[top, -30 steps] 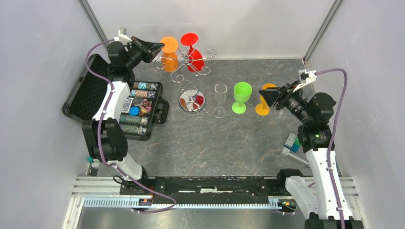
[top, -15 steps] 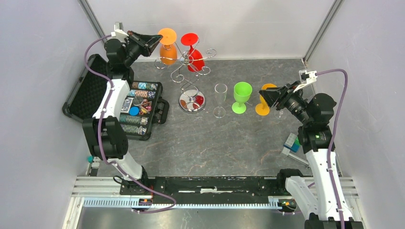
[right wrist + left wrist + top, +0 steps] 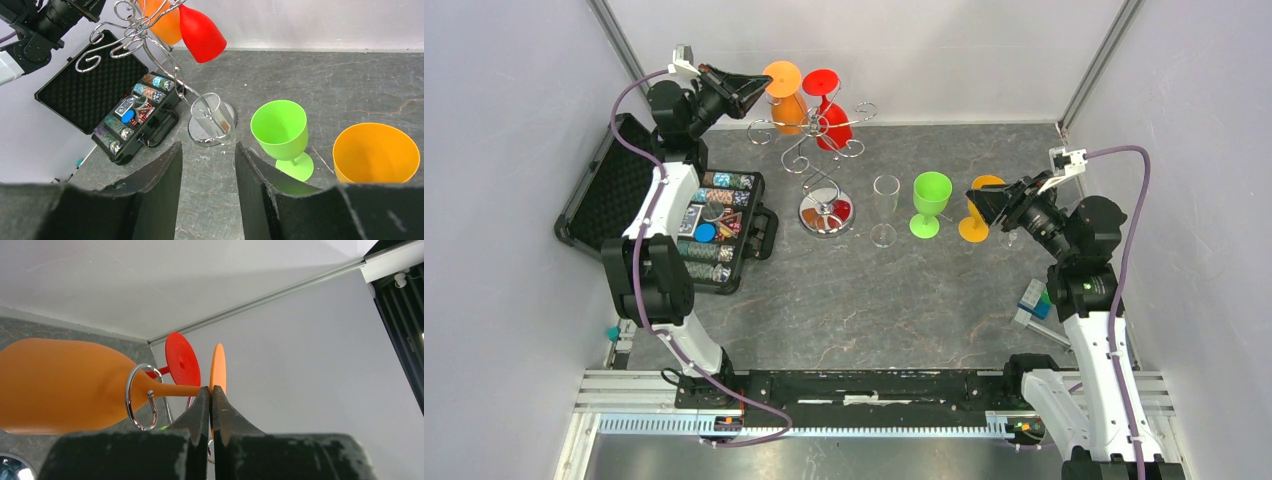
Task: Take the wine glass off the wine glass rack
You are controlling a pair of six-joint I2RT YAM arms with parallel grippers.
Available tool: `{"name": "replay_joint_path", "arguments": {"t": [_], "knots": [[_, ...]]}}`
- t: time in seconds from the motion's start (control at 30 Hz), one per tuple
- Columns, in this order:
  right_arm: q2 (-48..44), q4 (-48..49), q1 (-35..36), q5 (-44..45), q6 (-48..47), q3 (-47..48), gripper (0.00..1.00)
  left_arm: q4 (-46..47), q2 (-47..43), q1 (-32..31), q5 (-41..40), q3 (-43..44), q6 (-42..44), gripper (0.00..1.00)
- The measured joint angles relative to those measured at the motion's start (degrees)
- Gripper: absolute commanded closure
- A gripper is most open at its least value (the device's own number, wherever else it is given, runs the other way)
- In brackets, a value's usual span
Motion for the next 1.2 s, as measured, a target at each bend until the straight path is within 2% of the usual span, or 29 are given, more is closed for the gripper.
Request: {"name": "replay_joint_path", "arguments": {"t": [0.27, 0.67, 0.73, 0.97, 1.07, 1.2], "knots": [[0.0, 0.0, 0.0, 0.1, 0.1, 0.0, 0.52, -5.1, -3.1, 0.0, 1.6, -0.8, 1.2, 0.98], [-0.1, 0.0, 0.0, 0.1, 0.1, 0.0, 0.45, -20.7, -10.7, 0.5, -2.0, -0.8, 10.6, 0.98], [-0.2, 0.0, 0.0, 0.1, 0.1, 0.0, 0.42, -22.6, -11.8, 0.8, -3.5, -0.8, 12.1, 0.98], [-1.2, 0.1, 0.0, -1.4, -1.4, 0.0, 0.09, -32.0, -16.7, 2.0, -11.1, -0.1, 19.7, 0.98], [-2.7, 0.6, 0.0, -3.1, -2.9, -0.2, 0.02, -36.8, -18.7, 3.4, -13.9, 2.0, 23.5, 0.98], [-4.2, 4.4, 0.0, -5.8, -3.3, -0.4, 0.02, -40.4, -21.7, 5.8, -15.3, 4.5, 26.1, 0.98]]}}
